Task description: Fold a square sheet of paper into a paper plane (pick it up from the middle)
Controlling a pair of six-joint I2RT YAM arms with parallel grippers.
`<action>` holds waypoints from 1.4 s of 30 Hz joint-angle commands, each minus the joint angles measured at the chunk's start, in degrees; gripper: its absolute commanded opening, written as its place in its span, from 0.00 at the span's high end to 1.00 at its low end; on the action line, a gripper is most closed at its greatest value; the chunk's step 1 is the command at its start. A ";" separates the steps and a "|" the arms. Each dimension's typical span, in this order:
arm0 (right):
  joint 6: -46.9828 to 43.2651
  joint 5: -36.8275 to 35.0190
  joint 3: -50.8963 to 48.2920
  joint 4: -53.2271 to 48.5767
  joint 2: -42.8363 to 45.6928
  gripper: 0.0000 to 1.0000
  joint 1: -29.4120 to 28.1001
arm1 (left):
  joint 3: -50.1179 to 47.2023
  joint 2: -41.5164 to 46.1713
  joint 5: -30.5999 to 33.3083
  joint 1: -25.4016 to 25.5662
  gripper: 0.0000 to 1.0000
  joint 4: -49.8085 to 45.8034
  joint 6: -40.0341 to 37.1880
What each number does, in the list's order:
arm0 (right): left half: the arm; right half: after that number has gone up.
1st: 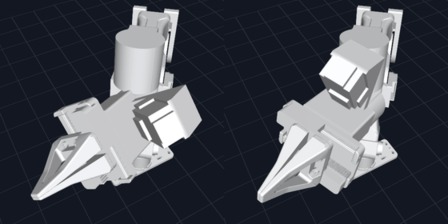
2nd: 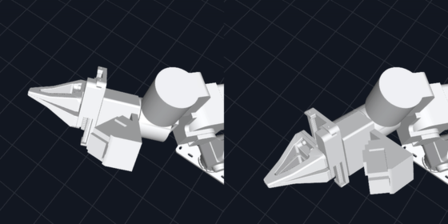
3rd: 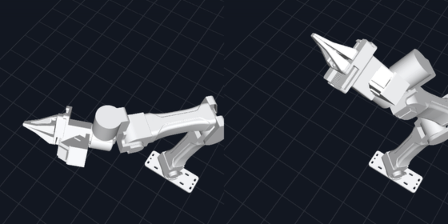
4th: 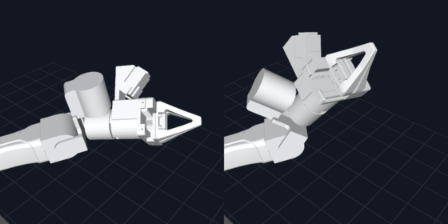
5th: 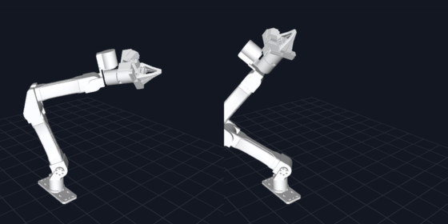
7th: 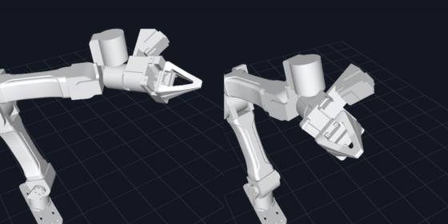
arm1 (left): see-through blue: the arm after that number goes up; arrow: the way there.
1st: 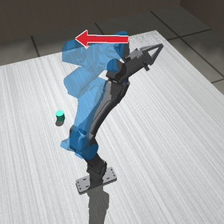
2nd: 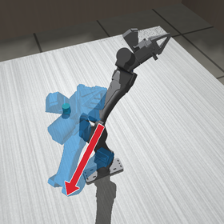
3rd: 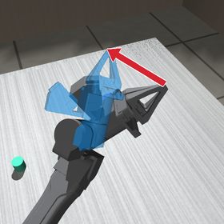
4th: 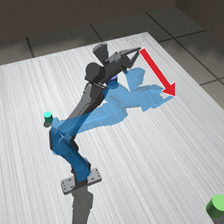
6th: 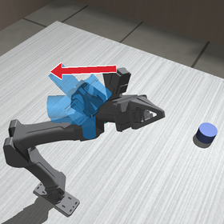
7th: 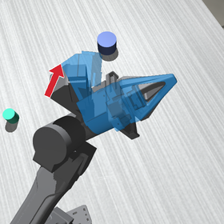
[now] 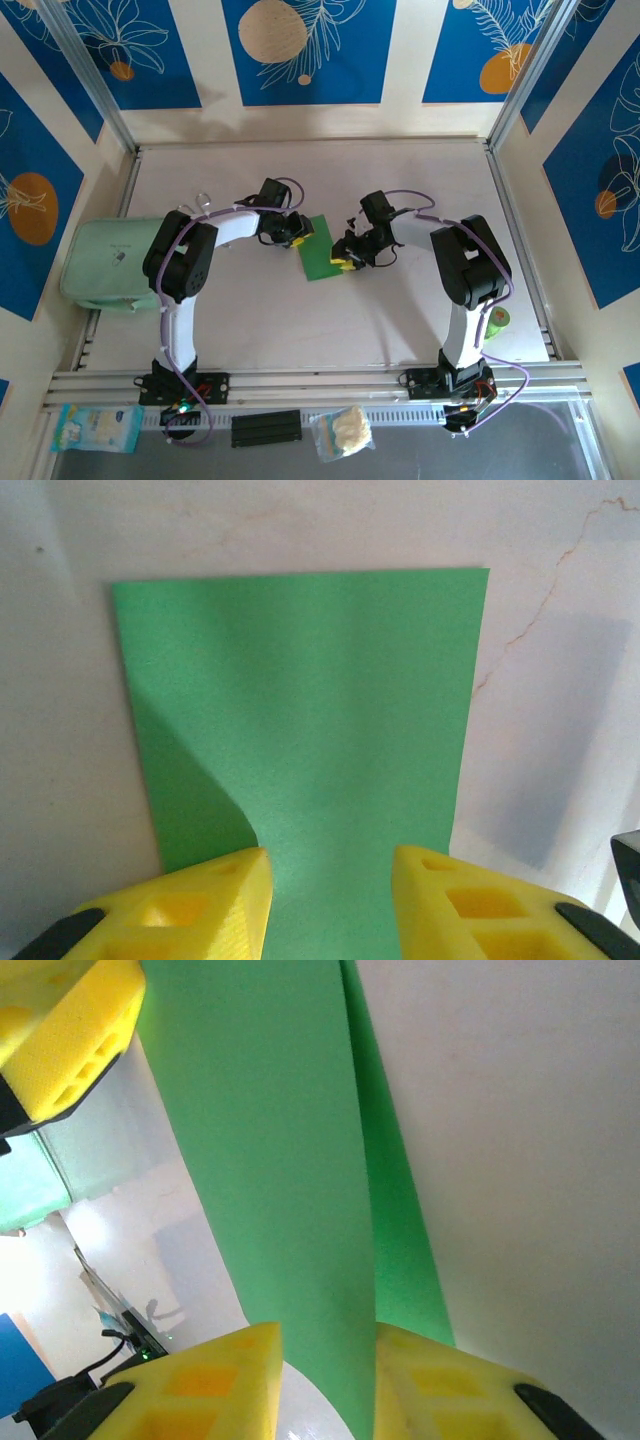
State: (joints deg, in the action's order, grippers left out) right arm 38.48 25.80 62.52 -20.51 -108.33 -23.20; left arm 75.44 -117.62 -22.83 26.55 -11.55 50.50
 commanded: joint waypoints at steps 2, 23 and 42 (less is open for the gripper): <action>1.00 1.41 -0.91 -0.73 0.82 0.78 0.38 | -0.41 -1.84 1.48 0.17 0.61 -3.49 -1.63; 7.70 -0.44 -4.61 -3.17 4.87 1.00 -0.52 | -7.86 5.87 -1.00 0.16 0.59 9.65 1.62; 2.18 0.42 5.22 -6.95 0.49 1.00 -4.26 | -8.82 2.17 -0.33 0.17 0.66 7.97 0.58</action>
State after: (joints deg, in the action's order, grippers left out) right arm 41.85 24.49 65.95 -26.02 -106.02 -26.89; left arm 67.55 -114.56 -23.94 26.55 -1.52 52.21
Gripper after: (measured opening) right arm 0.048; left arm 0.343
